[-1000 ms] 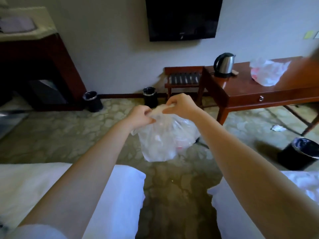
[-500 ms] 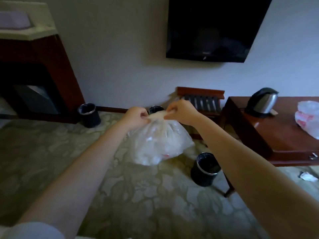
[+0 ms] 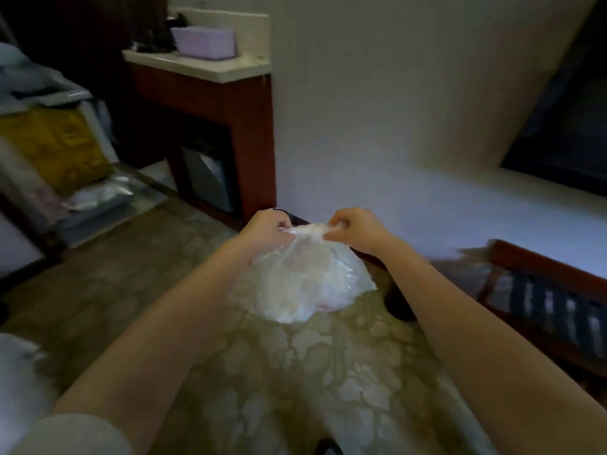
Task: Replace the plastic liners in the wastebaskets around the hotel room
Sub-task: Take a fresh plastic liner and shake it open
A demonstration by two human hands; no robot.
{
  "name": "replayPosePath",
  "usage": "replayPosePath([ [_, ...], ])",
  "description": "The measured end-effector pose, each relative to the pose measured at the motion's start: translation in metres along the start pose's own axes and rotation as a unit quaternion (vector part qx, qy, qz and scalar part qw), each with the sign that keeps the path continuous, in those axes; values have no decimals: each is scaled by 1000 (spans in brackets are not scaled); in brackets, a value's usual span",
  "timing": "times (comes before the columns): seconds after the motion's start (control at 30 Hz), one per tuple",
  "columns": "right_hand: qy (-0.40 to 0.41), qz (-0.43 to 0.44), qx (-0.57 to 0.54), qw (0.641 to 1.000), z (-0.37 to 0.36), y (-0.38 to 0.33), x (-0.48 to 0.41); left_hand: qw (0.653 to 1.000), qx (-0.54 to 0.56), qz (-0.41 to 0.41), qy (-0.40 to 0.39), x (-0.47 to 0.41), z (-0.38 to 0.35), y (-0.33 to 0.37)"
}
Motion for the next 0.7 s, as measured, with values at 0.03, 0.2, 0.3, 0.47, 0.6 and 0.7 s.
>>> replayPosePath([
  [0.03, -27, 26, 6, 999, -13, -13, -34, 1000, -9, 23, 16, -18, 15, -20],
  [0.2, -100, 148, -7, 984, -71, -104, -176, 989, -67, 114, 62, -87, 99, -122],
  [0.3, -139, 211, -24, 967, -119, -158, -244, 978, -82, 171, 88, -113, 140, -193],
  [0.47, -142, 278, -30, 950, -199, -232, -361, 968, -108, 205, 102, -175, 197, -310],
  [0.6, -124, 292, -29, 948, -243, -303, -466, 962, -116, 206, 136, -247, 264, -398],
  [0.7, -97, 300, -36, 948, -264, -357, -542, 953, -105, 218, 184, -301, 320, -458],
])
Point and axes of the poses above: each hand's wrist, its own x-axis away from the middle knuckle, its own z-axis out of the back of the hand, y = z × x, the point moved 8 cm from there along -x, towards the middle knuckle, and after that the axes turned 8 degrees about y, right-handed, at the moved point
